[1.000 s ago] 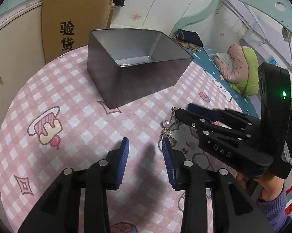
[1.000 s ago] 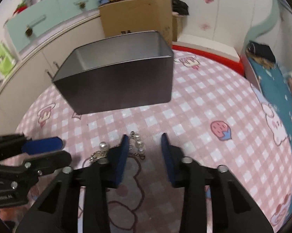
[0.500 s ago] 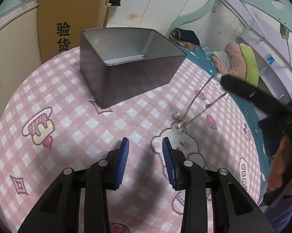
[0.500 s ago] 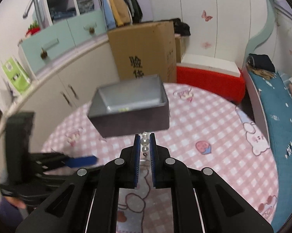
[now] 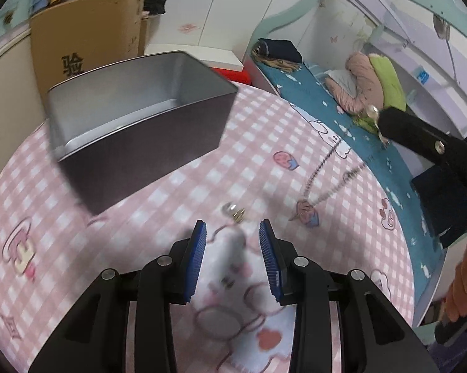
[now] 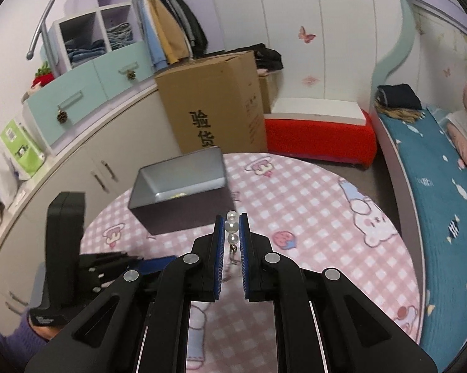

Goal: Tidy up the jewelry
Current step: 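Lift the pearl earrings with the left tool while the right tool grasps the silver chain necklace, then lower the earrings and necklace into the tin and open both tools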

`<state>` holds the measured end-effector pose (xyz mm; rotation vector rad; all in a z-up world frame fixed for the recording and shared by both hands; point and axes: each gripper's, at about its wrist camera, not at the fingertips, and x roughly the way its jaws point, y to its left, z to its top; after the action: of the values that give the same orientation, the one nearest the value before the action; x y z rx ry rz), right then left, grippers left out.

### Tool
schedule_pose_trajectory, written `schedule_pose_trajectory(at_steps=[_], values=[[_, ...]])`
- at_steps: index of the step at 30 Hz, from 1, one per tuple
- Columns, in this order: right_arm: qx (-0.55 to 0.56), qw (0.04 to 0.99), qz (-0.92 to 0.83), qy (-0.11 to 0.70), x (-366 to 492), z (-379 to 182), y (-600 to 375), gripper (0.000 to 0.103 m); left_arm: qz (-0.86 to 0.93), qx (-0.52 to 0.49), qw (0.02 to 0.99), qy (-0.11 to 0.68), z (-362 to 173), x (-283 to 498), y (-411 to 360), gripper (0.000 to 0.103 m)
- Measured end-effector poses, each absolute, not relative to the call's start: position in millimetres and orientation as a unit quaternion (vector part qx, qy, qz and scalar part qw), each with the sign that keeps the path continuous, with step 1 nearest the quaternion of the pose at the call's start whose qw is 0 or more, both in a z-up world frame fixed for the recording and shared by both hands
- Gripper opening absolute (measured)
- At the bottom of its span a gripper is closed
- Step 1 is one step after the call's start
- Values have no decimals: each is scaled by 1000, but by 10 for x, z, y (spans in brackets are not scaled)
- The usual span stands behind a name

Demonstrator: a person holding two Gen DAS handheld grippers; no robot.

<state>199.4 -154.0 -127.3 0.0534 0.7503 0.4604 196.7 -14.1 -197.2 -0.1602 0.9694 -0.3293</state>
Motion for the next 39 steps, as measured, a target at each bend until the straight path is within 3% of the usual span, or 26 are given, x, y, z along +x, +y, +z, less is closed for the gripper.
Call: schedule_pose_trajectory(at_steps=[8, 10, 20, 31, 39], values=[[44, 899, 222, 374, 2085, -1457, -1749, 10, -128, -41, 869, 476, -2104, 2136, -300, 30], [49, 897, 224, 378, 2126, -1519, -1769, 10, -117, -30, 870, 478, -2113, 2161, -302, 12], [61, 894, 229, 380, 2218, -1599, -1746, 10, -127, -29, 876, 464, -2030, 2061, -201, 10], [51, 909, 263, 321, 2373, -900, -1343, 10, -127, -49, 920, 368, -1115, 1953, 264, 10], [40, 908, 280, 310, 2644, -684, -815, 10, -79, -48, 919, 382, -1118, 2337, 607, 11]])
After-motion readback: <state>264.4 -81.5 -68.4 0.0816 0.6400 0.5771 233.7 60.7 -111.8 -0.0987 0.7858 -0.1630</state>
